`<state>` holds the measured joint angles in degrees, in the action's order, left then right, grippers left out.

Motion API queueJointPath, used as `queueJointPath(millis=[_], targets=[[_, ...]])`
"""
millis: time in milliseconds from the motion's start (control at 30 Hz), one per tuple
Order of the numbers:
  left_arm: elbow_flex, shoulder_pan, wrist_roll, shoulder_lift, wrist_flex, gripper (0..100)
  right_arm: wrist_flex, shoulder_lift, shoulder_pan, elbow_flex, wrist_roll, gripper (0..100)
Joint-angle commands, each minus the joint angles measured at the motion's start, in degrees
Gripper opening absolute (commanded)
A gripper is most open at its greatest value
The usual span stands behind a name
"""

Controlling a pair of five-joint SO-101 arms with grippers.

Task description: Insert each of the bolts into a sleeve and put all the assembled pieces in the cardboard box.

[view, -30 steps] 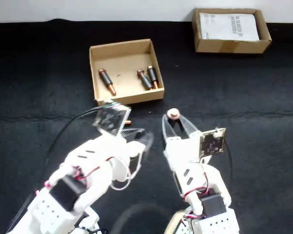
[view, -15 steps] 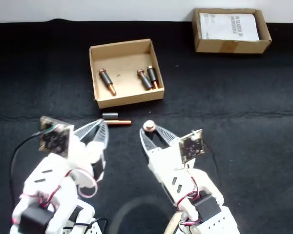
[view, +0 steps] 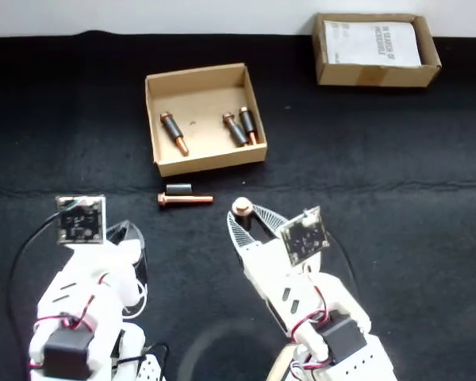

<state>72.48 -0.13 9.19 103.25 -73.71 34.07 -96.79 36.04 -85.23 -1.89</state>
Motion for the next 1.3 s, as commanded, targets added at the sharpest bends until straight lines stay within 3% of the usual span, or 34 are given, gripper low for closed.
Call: queueJointPath(millis=[0,233,500,700,967,1267], targets=[[2.9,-3.9,-3.3,0.7,-0.3,1,0.1,11.5,0.0,11.9,0.8,0.7],[11.3,-8.6,-3.4,0.7,3.3,1,0.1,38.5,-2.9,34.1,0.7,0.7],[24.8,-12.4,-3.3,0.3,15.7,1,0.2,63.6,-2.9,56.1,0.7,0.7],[24.7,-17.8,-3.3,0.4,17.7,1,6.5,82.3,-2.8,75.9,0.7,0.7],[24.7,-17.6,-3.3,0.4,17.4,1,19.6,107.8,-3.6,108.4,0.7,0.7],[24.7,-17.9,-3.3,0.4,17.4,1,26.4,134.6,-5.9,141.2,2.9,0.7]])
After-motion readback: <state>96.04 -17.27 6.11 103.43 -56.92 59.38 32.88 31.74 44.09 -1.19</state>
